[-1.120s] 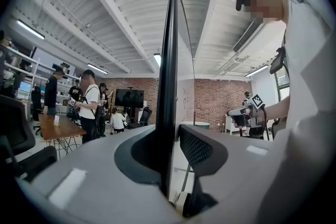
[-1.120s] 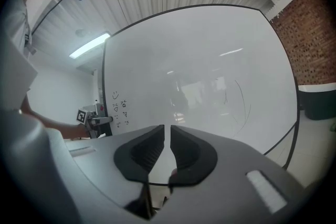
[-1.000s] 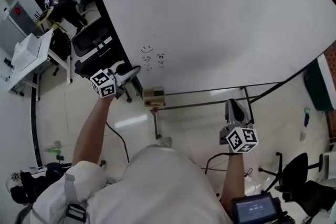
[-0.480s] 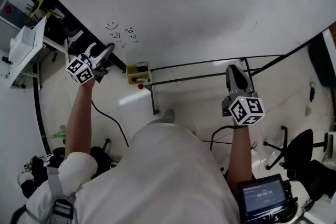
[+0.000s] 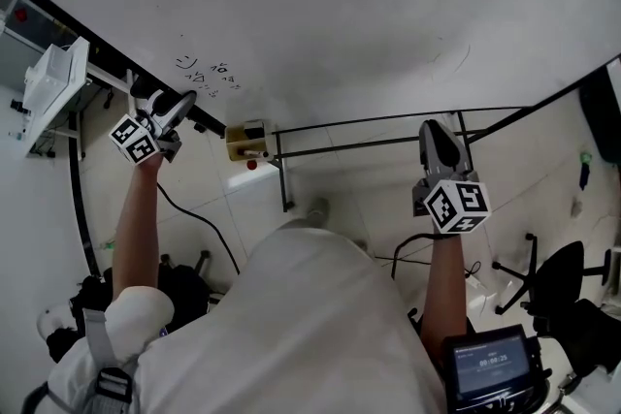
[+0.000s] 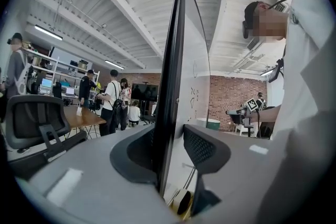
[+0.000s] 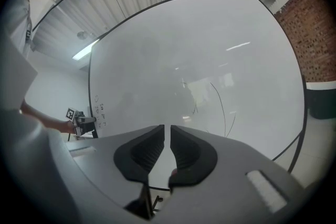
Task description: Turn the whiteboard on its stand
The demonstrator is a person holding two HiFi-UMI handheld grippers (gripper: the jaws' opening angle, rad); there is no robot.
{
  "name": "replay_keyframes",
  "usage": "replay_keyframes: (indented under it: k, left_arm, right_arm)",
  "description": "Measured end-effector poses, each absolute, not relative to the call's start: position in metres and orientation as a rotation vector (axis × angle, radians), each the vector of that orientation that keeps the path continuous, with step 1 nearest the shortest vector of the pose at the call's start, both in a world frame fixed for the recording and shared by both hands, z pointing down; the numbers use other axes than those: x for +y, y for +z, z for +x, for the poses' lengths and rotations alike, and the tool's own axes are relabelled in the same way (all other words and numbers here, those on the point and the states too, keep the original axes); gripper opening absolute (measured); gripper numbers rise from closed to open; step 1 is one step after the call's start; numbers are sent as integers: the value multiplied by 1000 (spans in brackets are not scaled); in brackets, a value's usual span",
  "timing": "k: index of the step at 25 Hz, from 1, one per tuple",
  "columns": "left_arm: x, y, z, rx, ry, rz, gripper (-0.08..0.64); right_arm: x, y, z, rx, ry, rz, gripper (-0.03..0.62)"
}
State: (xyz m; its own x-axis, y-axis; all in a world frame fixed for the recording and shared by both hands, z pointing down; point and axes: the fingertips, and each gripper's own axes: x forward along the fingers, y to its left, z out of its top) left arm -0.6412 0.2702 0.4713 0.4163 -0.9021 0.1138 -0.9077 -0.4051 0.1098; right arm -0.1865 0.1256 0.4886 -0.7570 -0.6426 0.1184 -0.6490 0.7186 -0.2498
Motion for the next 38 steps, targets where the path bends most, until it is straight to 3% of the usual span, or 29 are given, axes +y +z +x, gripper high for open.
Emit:
replay_keyframes:
  k: [19,21,26,31,38]
  left_arm:
    - [268,469,-647,-1842,72,2307,216]
    - [293,467,-656,-1954,56,2244,235]
    - [386,463,-677,-2211,45,2093,187]
    - [427,437,-631,-2214,31,2169,164]
    - [350,421,-510,-1923,-9,2465,139]
  right_arm:
    - [53,505,-159,-2873,500,968,43]
    - [64,506,-162,-2883,487,951,43]
    - [111,515,-179,-2877,493,930,44]
    - [160,516,-170,-2870,490,969,66]
    - [167,512,-121,-2864,468,1072,107]
